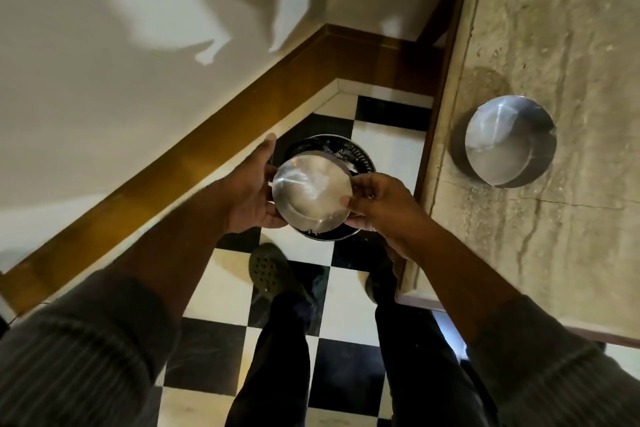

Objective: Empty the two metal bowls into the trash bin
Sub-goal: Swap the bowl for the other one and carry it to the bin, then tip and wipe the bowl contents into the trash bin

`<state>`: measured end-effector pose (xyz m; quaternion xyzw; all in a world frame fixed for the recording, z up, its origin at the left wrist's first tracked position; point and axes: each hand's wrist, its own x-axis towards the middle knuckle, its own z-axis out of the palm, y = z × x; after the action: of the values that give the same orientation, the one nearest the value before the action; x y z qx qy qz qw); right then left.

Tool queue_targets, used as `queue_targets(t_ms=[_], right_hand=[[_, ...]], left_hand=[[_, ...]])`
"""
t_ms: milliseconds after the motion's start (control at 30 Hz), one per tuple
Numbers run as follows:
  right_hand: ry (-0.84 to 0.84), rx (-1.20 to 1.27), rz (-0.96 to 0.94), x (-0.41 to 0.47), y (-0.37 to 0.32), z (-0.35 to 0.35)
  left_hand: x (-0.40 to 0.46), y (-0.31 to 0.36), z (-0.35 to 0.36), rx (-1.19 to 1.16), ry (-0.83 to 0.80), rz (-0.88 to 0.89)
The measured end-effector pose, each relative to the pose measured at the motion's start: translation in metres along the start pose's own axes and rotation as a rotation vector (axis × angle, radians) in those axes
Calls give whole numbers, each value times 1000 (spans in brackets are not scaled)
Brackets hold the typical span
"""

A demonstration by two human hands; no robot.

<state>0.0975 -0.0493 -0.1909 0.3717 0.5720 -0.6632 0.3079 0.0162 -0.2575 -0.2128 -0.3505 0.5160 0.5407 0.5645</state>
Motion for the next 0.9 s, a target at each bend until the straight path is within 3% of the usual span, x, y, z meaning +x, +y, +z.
queue_targets(t_ms=[367,500,600,767,833,900], right_hand=[[26,-646,-570,-21,-35,-20],[-46,-754,-694,-26,-33,-35],[-91,-960,-845,-26,-27,-45],[-186,-1202,-815,-28,-19,-65],[-133,-1212,-864,-35,-24,-72],[-11,-1161,-1042,-46,-34,-74]], left_hand=[[-13,71,11,492,-427,-116],[-20,81,37,801,-439,-108],[-20,67,55,1049,-362,86],[-15,19,49,1606,149,693],[-12,2,41,1637,198,845],[-8,-10,39,1596,207,909]])
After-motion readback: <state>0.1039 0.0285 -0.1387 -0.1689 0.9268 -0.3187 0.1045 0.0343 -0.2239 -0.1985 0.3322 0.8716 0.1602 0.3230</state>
